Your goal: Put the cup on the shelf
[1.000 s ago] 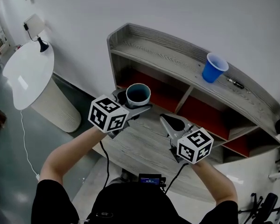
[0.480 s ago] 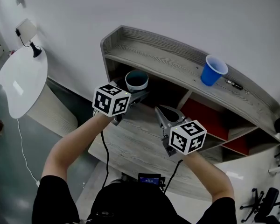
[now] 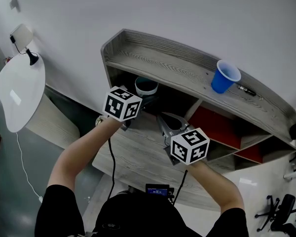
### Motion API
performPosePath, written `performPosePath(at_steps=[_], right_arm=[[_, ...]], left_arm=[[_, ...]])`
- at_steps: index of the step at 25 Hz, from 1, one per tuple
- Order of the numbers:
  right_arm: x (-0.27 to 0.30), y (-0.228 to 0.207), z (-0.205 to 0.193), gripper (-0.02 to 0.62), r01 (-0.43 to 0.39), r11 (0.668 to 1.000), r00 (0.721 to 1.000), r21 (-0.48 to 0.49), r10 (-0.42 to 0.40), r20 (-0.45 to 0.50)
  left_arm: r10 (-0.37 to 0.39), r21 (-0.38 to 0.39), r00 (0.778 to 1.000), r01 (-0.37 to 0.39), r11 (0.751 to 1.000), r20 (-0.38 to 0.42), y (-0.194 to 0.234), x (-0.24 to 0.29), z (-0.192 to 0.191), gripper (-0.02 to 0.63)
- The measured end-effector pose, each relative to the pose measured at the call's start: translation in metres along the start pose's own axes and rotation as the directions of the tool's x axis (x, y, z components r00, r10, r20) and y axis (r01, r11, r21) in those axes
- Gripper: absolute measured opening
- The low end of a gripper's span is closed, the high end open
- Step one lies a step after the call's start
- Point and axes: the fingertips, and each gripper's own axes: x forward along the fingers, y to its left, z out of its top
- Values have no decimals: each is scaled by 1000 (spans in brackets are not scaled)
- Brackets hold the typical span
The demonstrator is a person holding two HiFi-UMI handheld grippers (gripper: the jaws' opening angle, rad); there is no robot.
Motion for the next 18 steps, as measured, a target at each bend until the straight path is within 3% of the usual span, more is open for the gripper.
performPosePath(at_steps=[18], right_arm=[[2,-3,-19,-2,12,1000,1000,25,-11,-25]], left_arm=[[10,33,1000,-11,999,29,3,6,-6,410]])
